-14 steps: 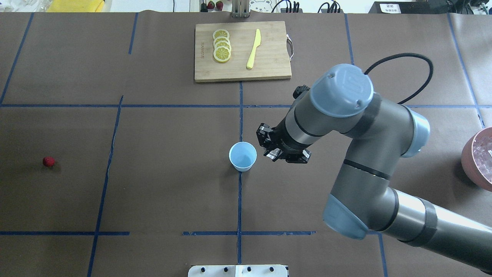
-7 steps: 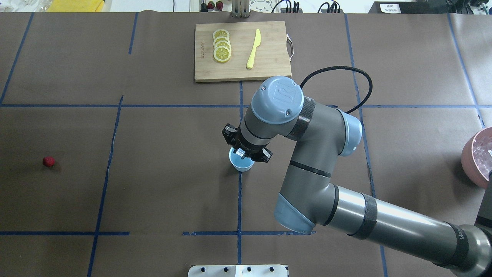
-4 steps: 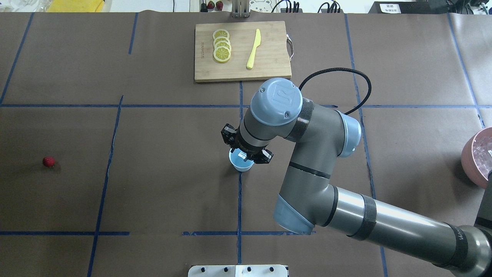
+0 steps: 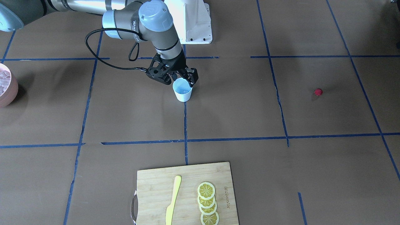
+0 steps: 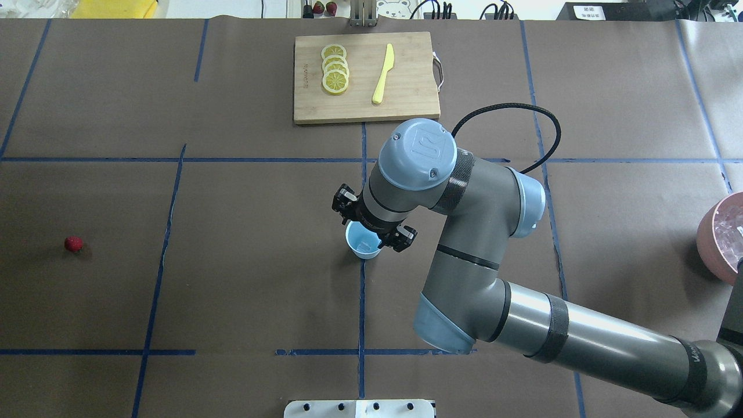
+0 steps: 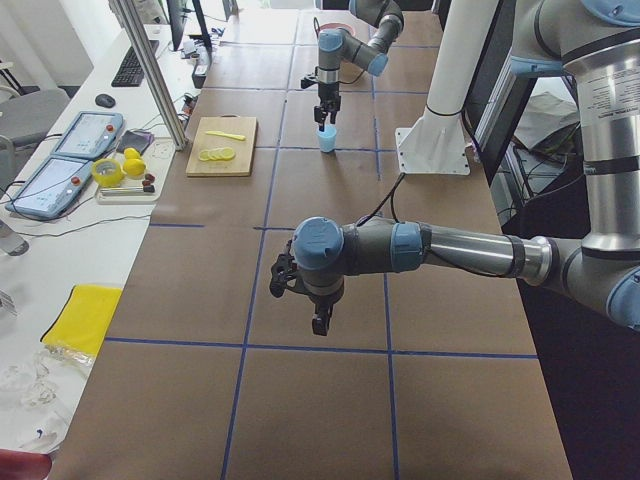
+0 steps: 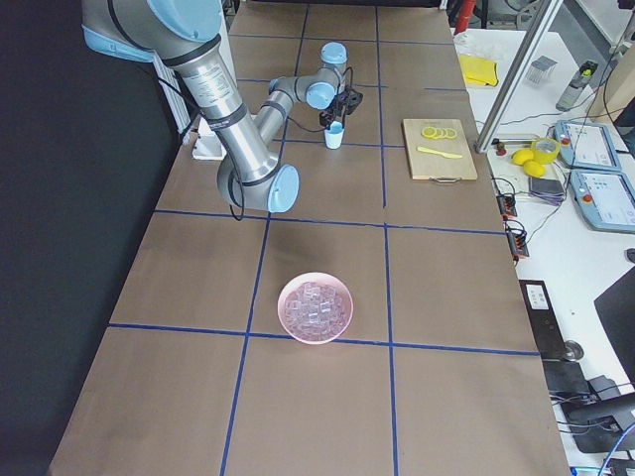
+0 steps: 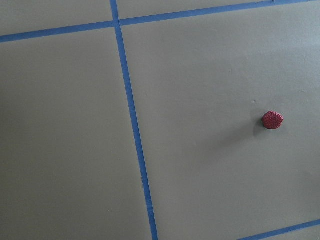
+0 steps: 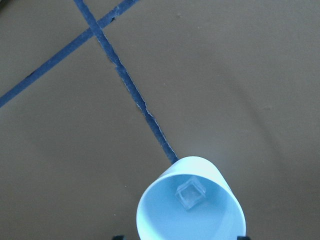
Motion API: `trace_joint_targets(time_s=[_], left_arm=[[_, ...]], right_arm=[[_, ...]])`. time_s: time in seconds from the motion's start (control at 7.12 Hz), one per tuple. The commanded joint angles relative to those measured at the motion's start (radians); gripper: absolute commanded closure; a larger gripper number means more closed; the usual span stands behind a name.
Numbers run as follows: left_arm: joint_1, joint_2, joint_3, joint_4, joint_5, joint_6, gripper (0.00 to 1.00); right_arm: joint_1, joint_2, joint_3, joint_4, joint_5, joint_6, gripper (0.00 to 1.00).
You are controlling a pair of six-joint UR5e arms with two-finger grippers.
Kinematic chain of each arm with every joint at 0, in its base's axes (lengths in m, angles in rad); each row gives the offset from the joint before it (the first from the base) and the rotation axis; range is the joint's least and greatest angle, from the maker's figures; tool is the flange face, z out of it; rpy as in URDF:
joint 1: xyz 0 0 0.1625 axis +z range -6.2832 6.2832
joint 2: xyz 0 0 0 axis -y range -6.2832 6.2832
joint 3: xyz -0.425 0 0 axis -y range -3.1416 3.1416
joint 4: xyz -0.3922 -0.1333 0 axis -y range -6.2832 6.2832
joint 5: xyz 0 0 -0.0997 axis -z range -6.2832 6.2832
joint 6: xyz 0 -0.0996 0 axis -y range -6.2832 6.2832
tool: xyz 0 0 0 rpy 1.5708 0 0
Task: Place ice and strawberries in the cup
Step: 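Open the right gripper to drop the ice cube into the cup, then move the right gripper back to the pink bowl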
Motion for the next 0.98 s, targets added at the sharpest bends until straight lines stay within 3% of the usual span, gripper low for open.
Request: trace_joint_targets(time_s=[0.0,0.14,0.42,0.56,0.84], left_arm=[[0.002,0.0,0.001,0.0,0.0,-0.003,0.0],[0.002,0.0,0.0,-0.002,0.0,-0.003,0.0],[0.002,0.0,0.0,-0.002,0.0,-0.006,0.0],[0.002,0.0,0.001,-0.002,0.0,-0.006,0.0],[0.002,0.023,-0.009,-0.008,-0.02,-0.006,0.0]], right_arm=[[0.074,-0.05,0.065,-0.007,0.062,-0.006,0.21],[0.142,-0.163,0.154,-0.005,0.145,-0.045,0.23],[0.262,-0.414,0.309,-0.007,0.234,-0.305,0.24],[0.339,-0.548,0.358,-0.005,0.272,-0.454,0.25],[0.489,-0.757,0.367,0.007,0.296,-0.881,0.25]])
